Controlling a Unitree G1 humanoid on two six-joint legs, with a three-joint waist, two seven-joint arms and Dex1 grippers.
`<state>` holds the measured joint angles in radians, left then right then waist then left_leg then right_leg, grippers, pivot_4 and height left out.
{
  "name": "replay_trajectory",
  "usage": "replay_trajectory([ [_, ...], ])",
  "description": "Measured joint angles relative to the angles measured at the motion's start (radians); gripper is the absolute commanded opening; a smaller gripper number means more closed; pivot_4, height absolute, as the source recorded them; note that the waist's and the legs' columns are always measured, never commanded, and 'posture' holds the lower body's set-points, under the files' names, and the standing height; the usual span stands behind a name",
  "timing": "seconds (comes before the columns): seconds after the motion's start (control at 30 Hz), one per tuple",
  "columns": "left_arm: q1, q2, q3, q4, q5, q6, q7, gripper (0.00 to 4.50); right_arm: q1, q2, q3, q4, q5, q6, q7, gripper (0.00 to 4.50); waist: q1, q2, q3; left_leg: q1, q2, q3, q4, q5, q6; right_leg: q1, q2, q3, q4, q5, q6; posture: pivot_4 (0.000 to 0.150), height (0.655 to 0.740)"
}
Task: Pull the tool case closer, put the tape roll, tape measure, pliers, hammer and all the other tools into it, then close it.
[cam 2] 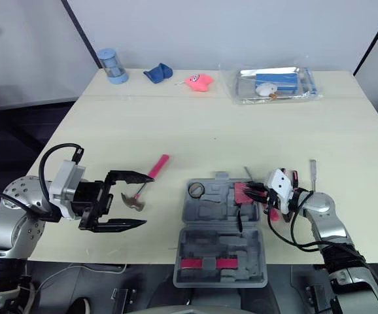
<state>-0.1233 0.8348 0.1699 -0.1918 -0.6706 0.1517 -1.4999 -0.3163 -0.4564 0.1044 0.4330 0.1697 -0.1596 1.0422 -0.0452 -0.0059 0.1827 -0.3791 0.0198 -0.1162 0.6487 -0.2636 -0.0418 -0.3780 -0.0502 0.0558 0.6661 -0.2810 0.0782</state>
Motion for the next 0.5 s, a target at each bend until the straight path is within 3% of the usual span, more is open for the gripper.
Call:
replay_trajectory([
  [0.27,-0.002,0.0,-0.001,0.0,0.0,0.0,0.004,4.5,-0.055,-0.02,0.074,0.04,-0.06,0.047,-0.003,0.94,-0.002,-0.014,-0.019,0.004,0.001,0.0,0.0,0.0,0.0,0.003,0.001,0.0,0.0,0.0,-0.001,0.15,0.74],
  [0.5,0.024,-0.003,0.014,-0.004,0.0,0.013,0.052,4.5,-0.029,-0.018,0.064,-0.01,-0.062,0.055,-0.044,0.94,0.0,-0.014,-0.022,0.007,0.001,0.0,-0.001,0.0,0.0,0.005,0.001,0.001,0.0,0.0,-0.001,0.15,0.74],
])
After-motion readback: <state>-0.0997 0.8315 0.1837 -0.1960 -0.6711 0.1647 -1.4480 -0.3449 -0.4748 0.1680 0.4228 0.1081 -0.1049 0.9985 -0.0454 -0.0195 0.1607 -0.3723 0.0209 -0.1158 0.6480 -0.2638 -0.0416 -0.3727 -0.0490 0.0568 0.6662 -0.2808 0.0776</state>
